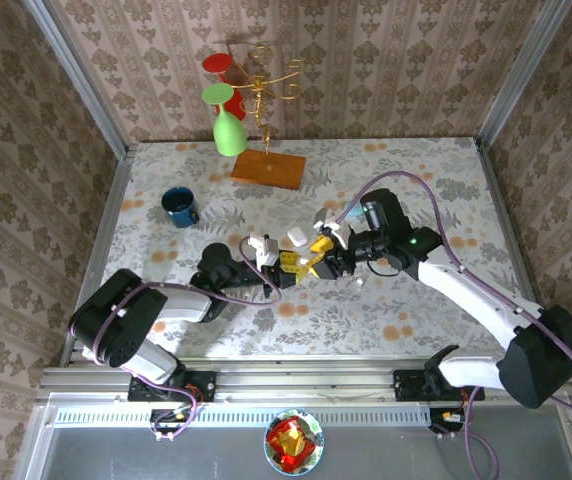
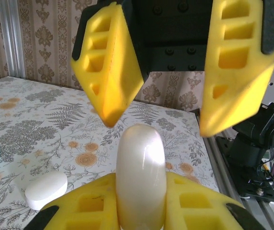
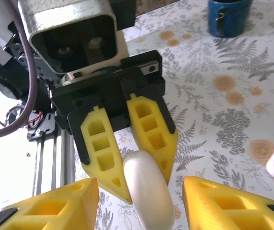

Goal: Insert the wireless bluetooth earbuds into the charging case

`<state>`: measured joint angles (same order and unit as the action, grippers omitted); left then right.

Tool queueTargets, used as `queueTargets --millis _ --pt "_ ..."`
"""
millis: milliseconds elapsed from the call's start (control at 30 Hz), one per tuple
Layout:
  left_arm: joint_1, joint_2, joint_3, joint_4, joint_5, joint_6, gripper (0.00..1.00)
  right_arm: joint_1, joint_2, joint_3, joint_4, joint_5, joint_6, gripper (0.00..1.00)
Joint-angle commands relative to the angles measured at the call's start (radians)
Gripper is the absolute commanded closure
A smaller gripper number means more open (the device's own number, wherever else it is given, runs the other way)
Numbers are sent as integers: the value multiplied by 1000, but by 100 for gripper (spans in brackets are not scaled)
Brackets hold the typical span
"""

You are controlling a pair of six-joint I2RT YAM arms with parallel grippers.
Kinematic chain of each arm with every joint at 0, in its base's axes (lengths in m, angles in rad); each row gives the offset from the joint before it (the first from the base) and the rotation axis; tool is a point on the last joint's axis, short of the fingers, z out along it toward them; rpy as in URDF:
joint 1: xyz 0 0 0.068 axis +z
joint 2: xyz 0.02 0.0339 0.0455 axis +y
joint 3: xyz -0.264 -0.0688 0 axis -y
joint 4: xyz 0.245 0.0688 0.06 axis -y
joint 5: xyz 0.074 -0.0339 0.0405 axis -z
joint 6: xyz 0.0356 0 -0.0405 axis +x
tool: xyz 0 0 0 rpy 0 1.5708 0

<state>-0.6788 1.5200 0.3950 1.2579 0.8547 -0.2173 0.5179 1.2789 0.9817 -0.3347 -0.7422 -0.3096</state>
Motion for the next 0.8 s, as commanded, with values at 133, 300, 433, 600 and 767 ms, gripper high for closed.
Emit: queueTargets --millis 133,300,433,600,767 --pt "6 -24 11 16 32 -39 80 3 52 45 -59 -73 -61 52" --pt "7 -23 17 20 24 -60 81 1 57 49 -60 -72 -63 73" --pt "7 -24 22 21 22 -70 79 -1 51 48 -56 -72 -62 78" --pt "11 -26 19 28 0 -78 62 -10 25 29 -10 -78 -39 81" --pt "14 -29 17 29 -15 -83 48 -28 -5 4 68 -88 20 81"
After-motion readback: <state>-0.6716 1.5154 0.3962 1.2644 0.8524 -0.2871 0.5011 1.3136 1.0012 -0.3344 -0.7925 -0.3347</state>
